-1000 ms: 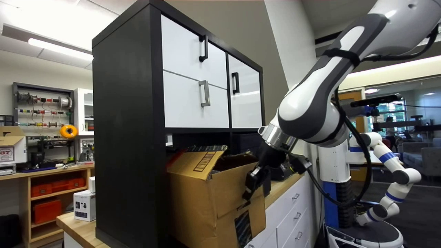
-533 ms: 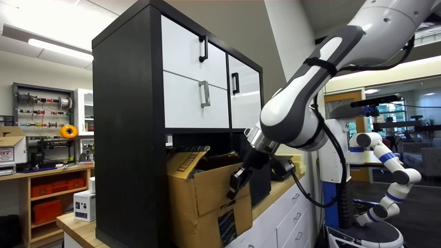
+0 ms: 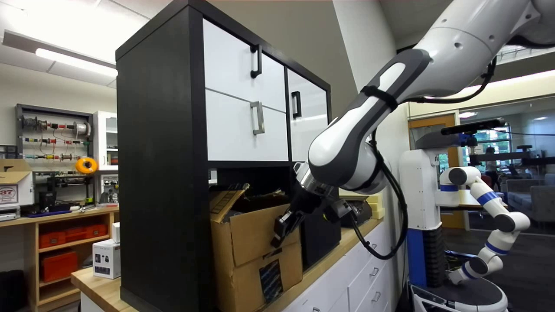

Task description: Push the carton box inside the cabinet unit

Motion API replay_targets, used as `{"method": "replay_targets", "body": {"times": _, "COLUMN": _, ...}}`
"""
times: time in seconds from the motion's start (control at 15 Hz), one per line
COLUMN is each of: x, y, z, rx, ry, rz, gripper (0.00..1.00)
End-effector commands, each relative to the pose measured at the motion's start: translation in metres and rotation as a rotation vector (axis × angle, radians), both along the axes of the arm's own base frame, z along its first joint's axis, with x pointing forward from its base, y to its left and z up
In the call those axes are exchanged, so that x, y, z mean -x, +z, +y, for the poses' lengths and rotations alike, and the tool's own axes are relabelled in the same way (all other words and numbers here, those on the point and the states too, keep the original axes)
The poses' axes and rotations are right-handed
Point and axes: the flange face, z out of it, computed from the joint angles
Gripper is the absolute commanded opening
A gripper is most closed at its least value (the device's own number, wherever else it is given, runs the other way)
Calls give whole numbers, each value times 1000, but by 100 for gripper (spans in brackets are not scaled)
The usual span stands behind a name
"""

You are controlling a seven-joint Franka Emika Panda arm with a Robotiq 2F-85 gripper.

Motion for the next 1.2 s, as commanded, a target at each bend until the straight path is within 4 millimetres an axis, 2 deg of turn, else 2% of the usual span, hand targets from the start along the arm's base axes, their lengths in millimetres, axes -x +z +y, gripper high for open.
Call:
{"method": "replay_targets", "body": {"times": 0.0, "x": -27, "y": 3, "z": -15, "rx": 35, "ry": -12, "rz": -53, "gripper": 3}}
{"method": "replay_targets", "body": {"times": 0.07, "x": -26, "y": 7, "z": -18, "rx": 34, "ry": -17, "rz": -43, "gripper": 2}}
{"method": "replay_targets", "body": {"times": 0.13, "x": -24, "y": 11, "z": -21, "rx": 33, "ry": -22, "rz": -43, "gripper": 28}}
{"method": "replay_targets", "body": {"times": 0.2, "x": -19, "y": 18, "z": -25, "rx": 29, "ry": -29, "rz": -35, "gripper": 28}}
{"method": "replay_targets", "body": {"times": 0.33, "x": -6, "y": 29, "z": -33, "rx": 22, "ry": -40, "rz": -8, "gripper": 38}}
{"method": "replay_targets", "body": {"times": 0.53, "x": 20, "y": 48, "z": -39, "rx": 46, "ry": -66, "rz": 77, "gripper": 57}}
{"method": "replay_targets", "body": {"times": 0.8, "x": 58, "y": 87, "z": -45, "rx": 65, "ry": -155, "rz": 230, "gripper": 83}}
{"method": "replay_targets", "body": {"times": 0.93, "x": 78, "y": 109, "z": -40, "rx": 112, "ry": -208, "rz": 318, "gripper": 96}}
{"method": "replay_targets", "body": {"times": 1.13, "x": 109, "y": 130, "z": -22, "rx": 138, "ry": -287, "rz": 473, "gripper": 100}}
